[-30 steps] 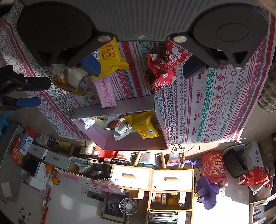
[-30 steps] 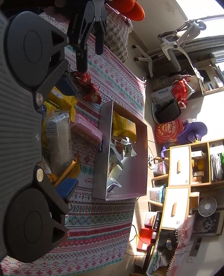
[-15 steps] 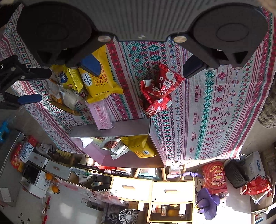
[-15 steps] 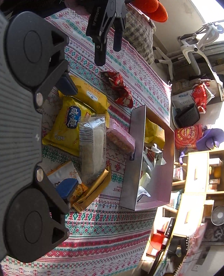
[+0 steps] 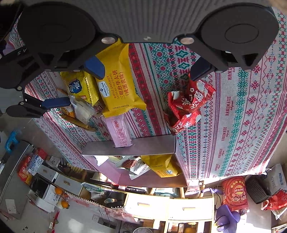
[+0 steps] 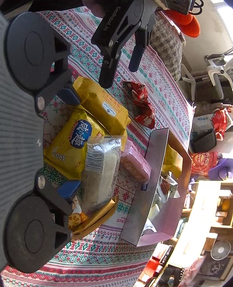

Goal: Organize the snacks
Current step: 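Grasp the yellow waffle sandwich pack with the left gripper while the right grasps the blue-labelled chip bag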

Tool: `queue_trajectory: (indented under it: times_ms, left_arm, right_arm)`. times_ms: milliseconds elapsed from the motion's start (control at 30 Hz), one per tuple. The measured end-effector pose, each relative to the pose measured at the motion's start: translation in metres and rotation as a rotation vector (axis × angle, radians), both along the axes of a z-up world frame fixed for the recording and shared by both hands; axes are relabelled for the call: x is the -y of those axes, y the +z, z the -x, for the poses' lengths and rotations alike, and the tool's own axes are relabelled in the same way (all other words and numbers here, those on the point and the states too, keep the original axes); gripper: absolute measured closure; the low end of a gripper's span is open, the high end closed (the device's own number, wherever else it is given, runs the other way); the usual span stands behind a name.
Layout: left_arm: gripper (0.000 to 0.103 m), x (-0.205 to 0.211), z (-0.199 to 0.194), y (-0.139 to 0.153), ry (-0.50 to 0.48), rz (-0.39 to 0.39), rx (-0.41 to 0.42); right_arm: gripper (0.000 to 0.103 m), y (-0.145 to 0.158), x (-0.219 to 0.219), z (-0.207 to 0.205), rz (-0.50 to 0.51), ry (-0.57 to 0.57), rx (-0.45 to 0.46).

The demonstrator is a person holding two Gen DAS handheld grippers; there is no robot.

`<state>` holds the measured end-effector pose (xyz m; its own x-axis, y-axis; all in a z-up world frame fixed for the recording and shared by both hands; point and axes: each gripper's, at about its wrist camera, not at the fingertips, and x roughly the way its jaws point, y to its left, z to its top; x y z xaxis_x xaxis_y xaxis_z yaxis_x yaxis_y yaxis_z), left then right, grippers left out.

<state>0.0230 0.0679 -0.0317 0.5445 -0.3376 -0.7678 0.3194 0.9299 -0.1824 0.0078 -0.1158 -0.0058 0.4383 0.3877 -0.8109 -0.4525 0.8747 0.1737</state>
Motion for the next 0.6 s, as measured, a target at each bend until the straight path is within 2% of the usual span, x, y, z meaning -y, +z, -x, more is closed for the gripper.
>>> queue_trajectory:
  times_ms: [233,433,500,533,567,600]
  left_arm:
    - [0.001,0.007,-0.005,-0.005,-0.014,0.032,-0.025]
    - [0.001,0.018,-0.009,-0.008,-0.029,0.023,-0.033]
    - [0.003,0.021,-0.010,-0.009,-0.034,0.020,-0.035]
    - [0.004,0.023,-0.011,-0.010,-0.035,0.018,-0.036]
    - [0.005,0.025,-0.012,-0.011,-0.036,0.017,-0.038]
    - [0.006,0.027,-0.012,-0.011,-0.038,0.018,-0.042]
  right_arm:
    - [0.014,-0.003,-0.006,-0.006,0.024,0.022,0.024]
    - [0.025,-0.006,0.002,0.000,0.039,0.037,0.040]
    - [0.032,-0.006,0.005,0.003,0.036,0.030,0.045]
    - [0.041,-0.006,0.007,0.004,0.044,0.028,0.046]
    - [0.043,-0.007,0.008,0.005,0.062,0.033,0.044]
    - [0.052,-0.008,0.010,0.007,0.075,0.035,0.044]
